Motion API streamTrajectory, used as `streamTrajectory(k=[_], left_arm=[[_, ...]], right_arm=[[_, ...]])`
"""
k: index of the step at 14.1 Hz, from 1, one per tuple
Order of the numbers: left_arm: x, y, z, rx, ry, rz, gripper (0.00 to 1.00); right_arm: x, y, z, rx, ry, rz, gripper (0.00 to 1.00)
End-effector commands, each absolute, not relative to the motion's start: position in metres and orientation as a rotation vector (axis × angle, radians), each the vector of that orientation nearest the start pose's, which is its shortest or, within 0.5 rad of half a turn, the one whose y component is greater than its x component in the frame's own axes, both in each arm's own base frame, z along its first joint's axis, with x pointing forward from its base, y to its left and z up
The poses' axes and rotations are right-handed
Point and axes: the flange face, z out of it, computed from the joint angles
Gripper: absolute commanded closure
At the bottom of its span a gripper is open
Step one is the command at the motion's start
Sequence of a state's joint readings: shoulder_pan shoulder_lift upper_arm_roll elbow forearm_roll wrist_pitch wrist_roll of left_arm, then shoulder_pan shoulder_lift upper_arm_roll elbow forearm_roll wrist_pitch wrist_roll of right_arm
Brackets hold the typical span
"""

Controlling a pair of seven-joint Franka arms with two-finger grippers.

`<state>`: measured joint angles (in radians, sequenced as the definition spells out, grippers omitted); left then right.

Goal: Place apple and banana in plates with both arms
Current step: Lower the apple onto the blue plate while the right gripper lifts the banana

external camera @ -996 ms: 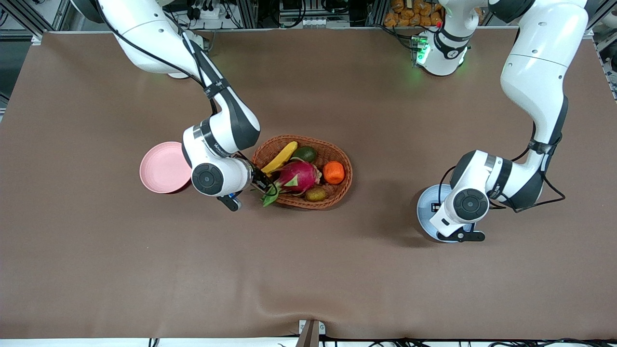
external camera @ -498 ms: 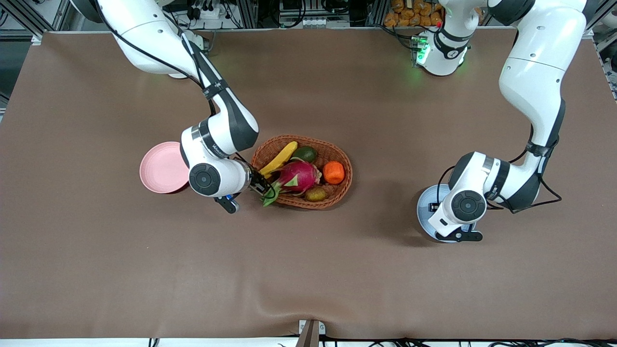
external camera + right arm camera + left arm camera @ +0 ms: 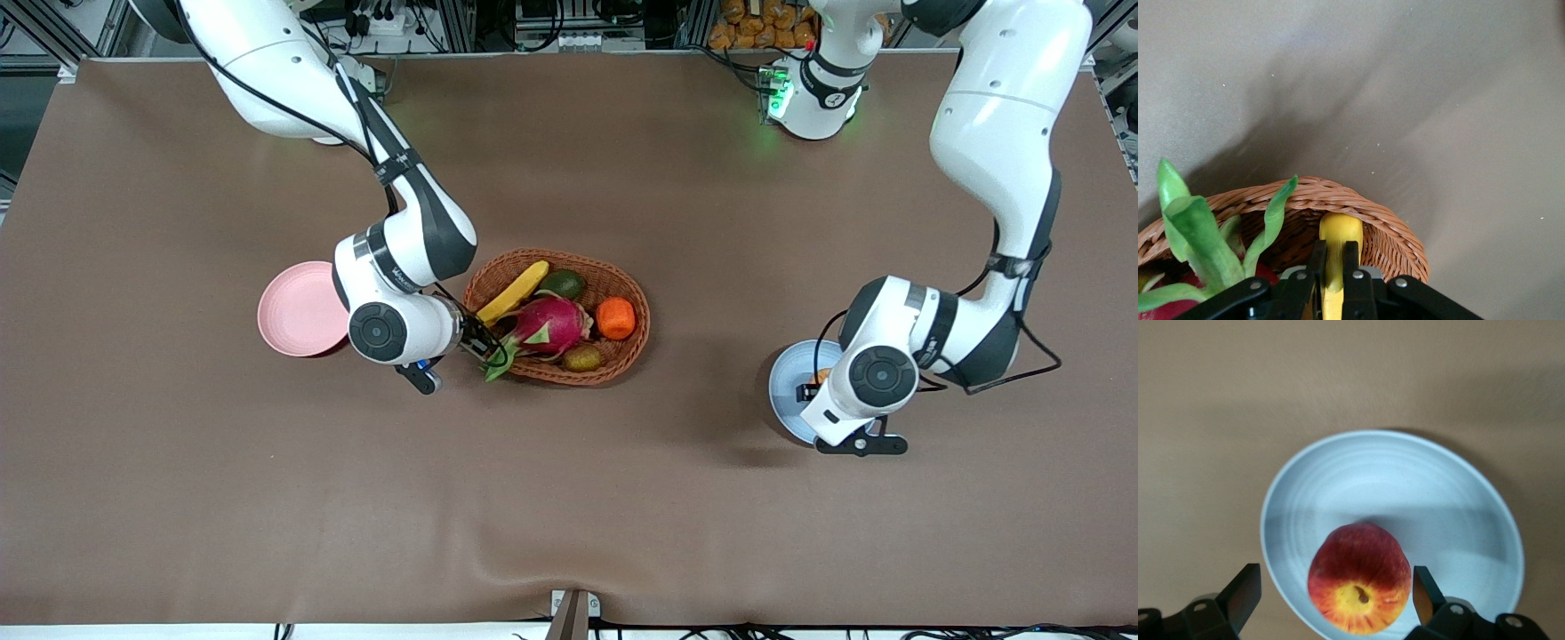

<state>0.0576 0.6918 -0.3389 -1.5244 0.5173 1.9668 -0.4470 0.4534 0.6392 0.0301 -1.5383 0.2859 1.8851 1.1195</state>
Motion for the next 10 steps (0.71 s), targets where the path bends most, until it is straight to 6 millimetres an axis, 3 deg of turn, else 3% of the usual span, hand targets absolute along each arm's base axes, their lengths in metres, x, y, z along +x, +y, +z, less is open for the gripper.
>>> streamTrajectory(k=[1,4,6,8,10], left_arm=[[0.673,-0.131,0.299,-2.866,0.047,0.087,0.0],[0.67,-0.129,0.342,-2.947,-0.052,0.079,0.0],[0.664,-0.129,0.371,-2.981,-0.104,0.088,0.0],[0.659,-0.13,0.404,-2.981,-0.123,0.068,0.0],[0.649,-0.138,0.446,-3.009,-0.134,0.006,0.0]], right_arm=[[0.593,0.317,0.287,-2.891,1.118,0.698,1.0],[0.605,0.303,0.329,-2.904,1.061,0.777,1.0],[0.613,0.279,0.358,-2.914,0.989,0.809,1.0],[0.627,0.222,0.381,-2.925,0.808,0.833,1.0],[0.645,0.152,0.387,-3.035,0.587,0.74,1.0]])
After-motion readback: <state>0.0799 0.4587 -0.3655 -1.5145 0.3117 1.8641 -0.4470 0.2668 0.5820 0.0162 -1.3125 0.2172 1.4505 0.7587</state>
